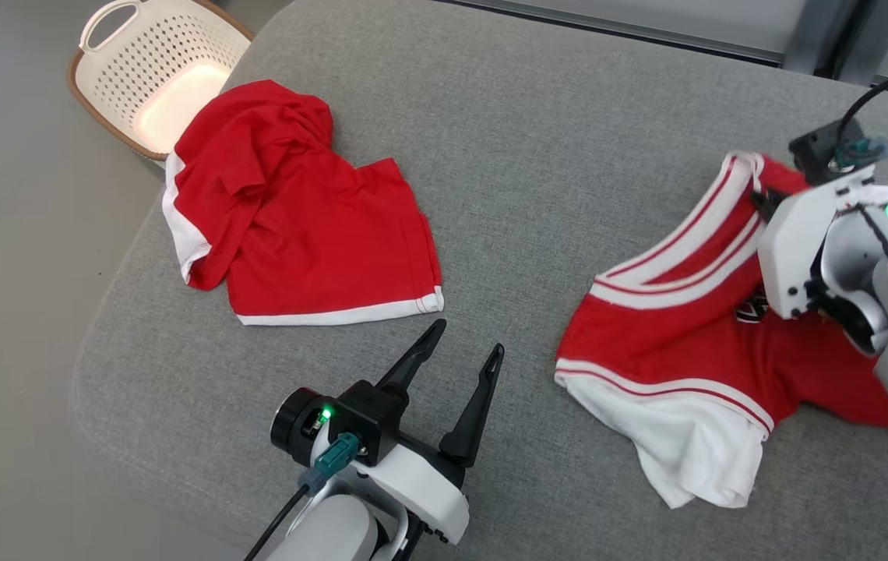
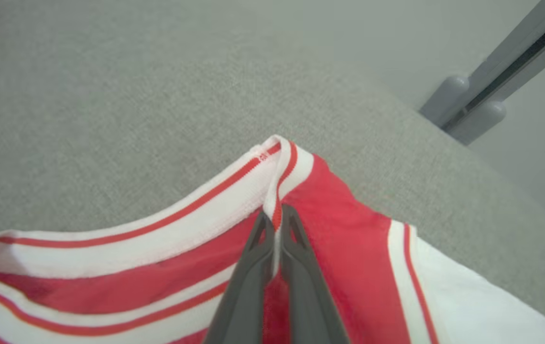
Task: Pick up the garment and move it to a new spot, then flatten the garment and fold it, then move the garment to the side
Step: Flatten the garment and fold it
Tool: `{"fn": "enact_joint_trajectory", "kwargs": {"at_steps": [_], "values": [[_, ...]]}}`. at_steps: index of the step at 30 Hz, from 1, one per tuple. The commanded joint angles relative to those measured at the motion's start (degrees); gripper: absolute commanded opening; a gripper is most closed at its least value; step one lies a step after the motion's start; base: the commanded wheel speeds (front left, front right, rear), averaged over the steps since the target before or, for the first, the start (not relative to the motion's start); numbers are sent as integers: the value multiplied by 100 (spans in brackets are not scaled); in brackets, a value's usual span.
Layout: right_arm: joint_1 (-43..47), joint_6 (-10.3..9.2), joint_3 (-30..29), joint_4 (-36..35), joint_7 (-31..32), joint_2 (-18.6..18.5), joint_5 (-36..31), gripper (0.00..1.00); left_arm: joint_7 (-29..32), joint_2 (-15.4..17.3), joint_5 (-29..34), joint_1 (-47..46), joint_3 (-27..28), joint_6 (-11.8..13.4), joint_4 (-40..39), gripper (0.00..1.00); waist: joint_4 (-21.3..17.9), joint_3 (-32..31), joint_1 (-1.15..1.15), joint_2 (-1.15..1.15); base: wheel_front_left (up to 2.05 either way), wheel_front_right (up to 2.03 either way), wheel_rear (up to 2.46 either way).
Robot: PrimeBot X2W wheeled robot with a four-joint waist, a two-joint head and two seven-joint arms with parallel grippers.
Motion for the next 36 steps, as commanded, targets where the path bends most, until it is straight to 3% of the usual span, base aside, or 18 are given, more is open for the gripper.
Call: {"fn": "enact_joint_trajectory", "kwargs": {"at_steps": [1,12,13,14,15,24,36], "values": [[-315,-6,31,-75,-330,-88,-185,0,-11,21,-56,-109,-29,33,-26,100,62,33,0,0,0,0,0],[-1827,-6,201,739,-1907,-35,-1376,0,-10,19,-248,-250,-302,93,-138,100,472,233,0,0,0,0,0],[-1927,-6,250,874,-2022,0,-1499,22,-10,19,-269,-248,-324,104,-144,100,493,245,0,0,0,0,0],[-2029,-6,255,1012,-2112,34,-1607,87,-10,20,-283,-247,-337,116,-146,100,507,255,0,0,0,0,0],[-2113,-6,256,1177,-2164,71,-1692,100,-11,20,-291,-250,-347,124,-144,100,514,265,0,0,0,0,0],[-1994,-6,109,2305,-2606,444,-1840,100,-10,20,-256,-300,-289,177,-63,100,239,63,0,0,0,0,0],[-938,-6,-690,2298,-3822,654,-1181,100,-10,23,-129,-112,75,45,156,100,-741,-590,0,0,0,0,0]]}}
